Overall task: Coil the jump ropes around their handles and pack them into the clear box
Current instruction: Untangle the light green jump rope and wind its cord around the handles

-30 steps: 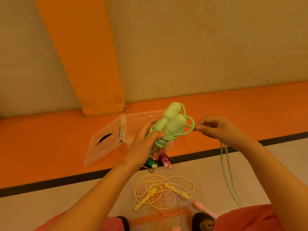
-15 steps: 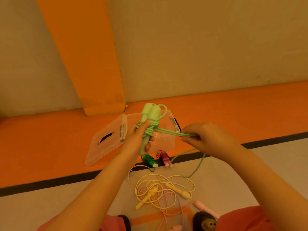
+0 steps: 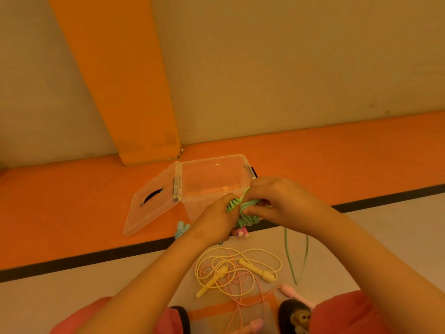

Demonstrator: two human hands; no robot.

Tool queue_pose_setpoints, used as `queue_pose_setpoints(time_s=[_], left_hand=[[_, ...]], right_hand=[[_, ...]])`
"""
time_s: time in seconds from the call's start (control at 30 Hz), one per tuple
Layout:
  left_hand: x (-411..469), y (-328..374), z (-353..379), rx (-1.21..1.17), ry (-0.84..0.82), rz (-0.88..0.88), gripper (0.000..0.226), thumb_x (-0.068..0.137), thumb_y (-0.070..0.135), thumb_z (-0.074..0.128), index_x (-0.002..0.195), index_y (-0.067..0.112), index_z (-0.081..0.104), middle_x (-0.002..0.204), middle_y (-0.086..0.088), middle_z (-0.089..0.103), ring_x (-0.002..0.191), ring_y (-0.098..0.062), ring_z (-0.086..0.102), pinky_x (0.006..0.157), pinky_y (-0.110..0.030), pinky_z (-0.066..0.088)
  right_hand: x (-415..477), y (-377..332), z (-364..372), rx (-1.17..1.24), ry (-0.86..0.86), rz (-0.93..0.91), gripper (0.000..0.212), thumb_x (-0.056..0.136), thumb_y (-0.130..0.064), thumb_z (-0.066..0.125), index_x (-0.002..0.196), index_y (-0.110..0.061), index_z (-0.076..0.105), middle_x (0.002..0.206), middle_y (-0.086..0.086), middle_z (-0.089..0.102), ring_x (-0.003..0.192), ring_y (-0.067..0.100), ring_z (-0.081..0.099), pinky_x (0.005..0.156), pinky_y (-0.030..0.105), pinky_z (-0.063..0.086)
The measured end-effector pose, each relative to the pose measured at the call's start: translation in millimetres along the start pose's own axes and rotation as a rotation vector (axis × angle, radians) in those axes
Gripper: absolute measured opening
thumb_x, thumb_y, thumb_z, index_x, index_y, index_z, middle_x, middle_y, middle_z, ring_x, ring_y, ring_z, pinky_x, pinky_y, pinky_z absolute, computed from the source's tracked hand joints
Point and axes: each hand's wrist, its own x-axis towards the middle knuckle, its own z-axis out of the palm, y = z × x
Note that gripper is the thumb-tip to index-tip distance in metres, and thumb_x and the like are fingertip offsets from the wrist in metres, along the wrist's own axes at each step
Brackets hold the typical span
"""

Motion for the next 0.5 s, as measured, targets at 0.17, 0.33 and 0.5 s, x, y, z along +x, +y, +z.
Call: queue_pose_setpoints(time_s=[0.17, 0.33, 0.5], left_hand=[[-1.8, 1.0, -1.3, 0.009, -0.028, 0.054, 0.021, 0.101, 0.035, 0.038, 0.109, 0.029, 0.056, 0.075, 0.001, 0.059, 0.054, -0.008, 0.058, 0.057, -0.031, 0.047], [-3.1, 3.4, -1.8, 0.040, -0.109, 0.219, 0.036, 0.095, 0.060, 0.031, 0.106, 0.039, 0.058, 0.099, -0.001, 0.067, 0.085, -0.016, 0.066, 0.082, -0.042, 0.055], [-1.4, 2.6, 0.1, 0.447, -0.075, 0.308, 0.046, 0.074, 0.071, 0.054, 0.105, 0.037, 0.056, 0.091, 0.008, 0.066, 0.081, -0.010, 0.060, 0.070, -0.043, 0.051]], right_hand=[[-1.8, 10.8, -3.5, 0.122, 0.066, 0.083, 0.021, 0.081, -0.031, 0.065, 0.088, -0.012, 0.071, 0.078, -0.013, 0.059, 0.073, -0.003, 0.051, 0.065, 0.013, 0.040], [-7.2, 29.1, -4.7, 0.291, 0.061, 0.241, 0.010, 0.079, -0.018, 0.075, 0.085, -0.010, 0.073, 0.079, -0.010, 0.066, 0.081, 0.002, 0.060, 0.071, 0.024, 0.047], [-10.2, 32.1, -2.1, 0.299, 0.000, 0.275, 0.016, 0.069, -0.027, 0.081, 0.076, -0.016, 0.071, 0.076, -0.009, 0.063, 0.077, 0.005, 0.058, 0.067, 0.031, 0.046]])
